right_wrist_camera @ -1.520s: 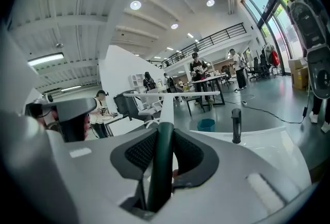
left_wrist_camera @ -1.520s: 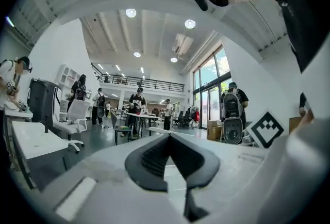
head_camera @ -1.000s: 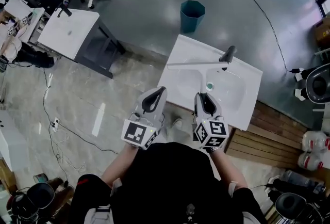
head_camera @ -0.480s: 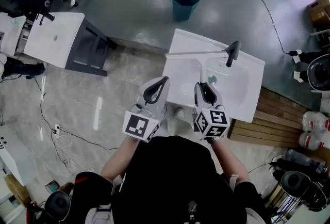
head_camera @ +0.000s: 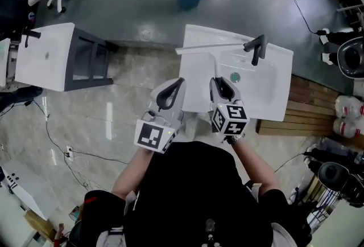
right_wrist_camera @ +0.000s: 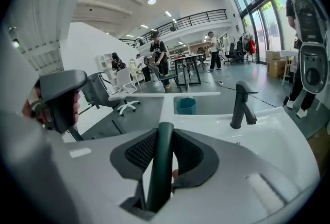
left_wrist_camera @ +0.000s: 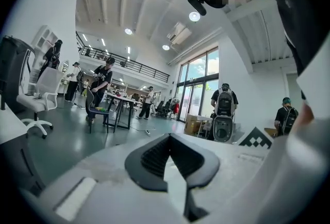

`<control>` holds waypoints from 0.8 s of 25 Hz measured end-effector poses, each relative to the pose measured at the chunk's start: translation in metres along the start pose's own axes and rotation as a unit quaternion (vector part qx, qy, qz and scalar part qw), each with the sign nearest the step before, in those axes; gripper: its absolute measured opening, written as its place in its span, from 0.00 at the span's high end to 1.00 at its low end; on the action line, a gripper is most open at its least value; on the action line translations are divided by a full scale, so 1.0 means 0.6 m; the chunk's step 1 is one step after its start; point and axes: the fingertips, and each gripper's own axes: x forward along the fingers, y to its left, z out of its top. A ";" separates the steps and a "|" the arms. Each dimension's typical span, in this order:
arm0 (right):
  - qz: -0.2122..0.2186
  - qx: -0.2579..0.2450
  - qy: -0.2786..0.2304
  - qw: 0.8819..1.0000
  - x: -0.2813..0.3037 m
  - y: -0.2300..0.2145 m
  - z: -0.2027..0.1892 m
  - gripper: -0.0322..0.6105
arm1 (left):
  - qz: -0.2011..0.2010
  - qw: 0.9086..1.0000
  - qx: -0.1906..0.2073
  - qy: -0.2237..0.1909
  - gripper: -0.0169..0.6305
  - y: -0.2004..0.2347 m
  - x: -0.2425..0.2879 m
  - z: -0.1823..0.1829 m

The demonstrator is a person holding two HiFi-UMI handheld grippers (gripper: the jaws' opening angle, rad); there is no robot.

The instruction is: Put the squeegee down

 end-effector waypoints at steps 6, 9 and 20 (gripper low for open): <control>-0.024 0.006 0.014 1.000 0.052 -0.001 -0.006 0.80 | -0.042 0.999 0.002 0.008 0.97 0.035 0.043 -0.002; -0.039 0.007 0.020 0.999 0.075 -0.010 -0.009 0.80 | -0.056 0.998 0.006 0.006 0.97 0.047 0.059 0.003; -0.089 0.020 0.045 0.995 0.153 -0.049 -0.047 0.80 | -0.090 0.996 -0.012 0.024 0.97 0.074 0.093 -0.026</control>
